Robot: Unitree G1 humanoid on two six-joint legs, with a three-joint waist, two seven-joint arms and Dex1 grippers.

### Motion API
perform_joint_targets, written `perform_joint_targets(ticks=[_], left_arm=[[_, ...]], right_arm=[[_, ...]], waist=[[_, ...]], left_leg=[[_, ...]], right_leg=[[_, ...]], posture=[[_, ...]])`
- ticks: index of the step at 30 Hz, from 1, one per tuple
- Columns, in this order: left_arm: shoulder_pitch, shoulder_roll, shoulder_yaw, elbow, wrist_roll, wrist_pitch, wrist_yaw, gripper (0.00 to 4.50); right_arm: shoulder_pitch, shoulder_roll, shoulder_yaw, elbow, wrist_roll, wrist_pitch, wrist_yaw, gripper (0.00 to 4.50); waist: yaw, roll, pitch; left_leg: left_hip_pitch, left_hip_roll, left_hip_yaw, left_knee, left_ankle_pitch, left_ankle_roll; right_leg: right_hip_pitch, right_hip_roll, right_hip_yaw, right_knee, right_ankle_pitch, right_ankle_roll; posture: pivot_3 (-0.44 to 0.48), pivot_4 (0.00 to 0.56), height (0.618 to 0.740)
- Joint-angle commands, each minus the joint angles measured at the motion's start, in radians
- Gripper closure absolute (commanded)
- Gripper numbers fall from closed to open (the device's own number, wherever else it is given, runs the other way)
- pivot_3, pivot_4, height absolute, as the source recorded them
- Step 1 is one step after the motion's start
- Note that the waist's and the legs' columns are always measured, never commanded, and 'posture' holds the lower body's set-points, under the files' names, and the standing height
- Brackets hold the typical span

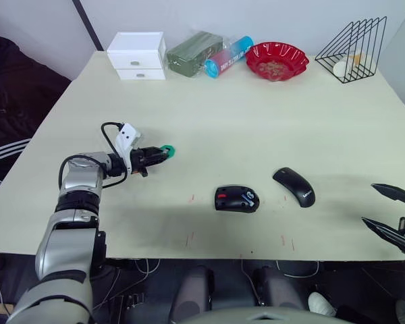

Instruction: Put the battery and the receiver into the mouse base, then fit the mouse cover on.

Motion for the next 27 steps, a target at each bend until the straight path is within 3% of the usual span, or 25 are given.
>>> perform_joint_targets(ticks=[1, 27], left_arm=[[-0.013, 0.002, 0.002, -0.01, 0.005, 0.007, 0.004, 2.98], [0.013, 0.003, -0.016, -0.024, 0.023, 0.036, 0.032, 2.98]], right_arm=[[-0.006, 0.001, -0.018, -0.022, 0.009, -0.01, 0.005, 0.0], [-0.006, 0.002, -0.013, -0.02, 0.003, -0.009, 0.012, 0.0]], waist=[[0.0, 0.0, 0.0], [0.0, 0.0, 0.0]], left_leg=[[0.0, 0.0, 0.0, 0.0, 0.0, 0.0], [0.0, 0.0, 0.0, 0.0, 0.0, 0.0]], right_leg=[[0.0, 0.0, 0.0, 0.0, 0.0, 0.0], [0.0, 0.0, 0.0, 0.001, 0.0, 0.0]], posture=[[0.0, 0.15, 0.74], [0.0, 0.15, 0.74]])
